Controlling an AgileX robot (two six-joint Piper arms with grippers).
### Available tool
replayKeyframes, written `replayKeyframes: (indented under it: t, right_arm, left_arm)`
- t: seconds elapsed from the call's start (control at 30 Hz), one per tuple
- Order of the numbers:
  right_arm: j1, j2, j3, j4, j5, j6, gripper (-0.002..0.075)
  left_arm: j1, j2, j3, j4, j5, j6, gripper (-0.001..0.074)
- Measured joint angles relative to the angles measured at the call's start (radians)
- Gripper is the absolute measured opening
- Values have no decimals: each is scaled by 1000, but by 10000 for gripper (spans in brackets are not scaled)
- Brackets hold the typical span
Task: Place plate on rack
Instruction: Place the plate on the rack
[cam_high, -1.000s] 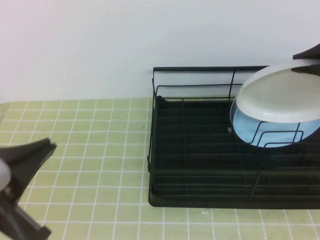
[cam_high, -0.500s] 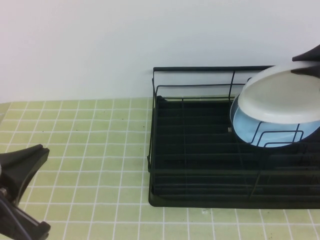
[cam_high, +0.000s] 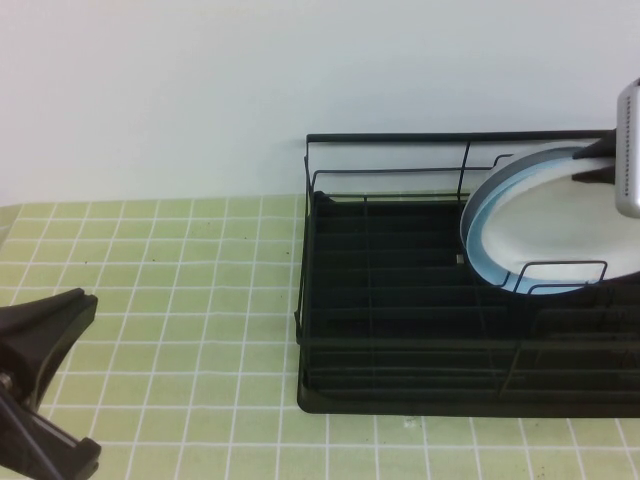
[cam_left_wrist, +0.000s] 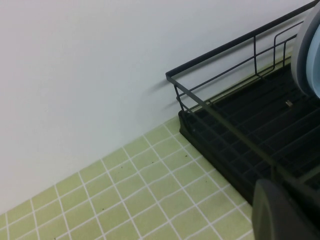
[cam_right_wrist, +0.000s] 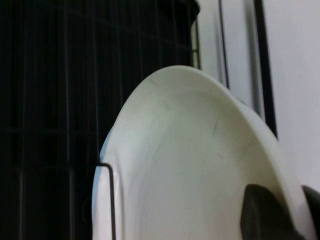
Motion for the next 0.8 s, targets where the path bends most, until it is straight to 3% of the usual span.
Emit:
replayKeyframes:
  t: [0.17, 0.43, 0.8]
  right_arm:
    - [0, 26, 2, 0, -12, 15, 33]
    - [0, 36, 2, 4, -19, 10, 309]
    - [1, 36, 2, 70, -58, -5, 326]
  left_arm:
    - [0, 2, 0, 14, 2, 0, 0]
    - [0, 2, 12, 4, 10, -6, 0]
    - [0, 2, 12, 4, 13, -34, 0]
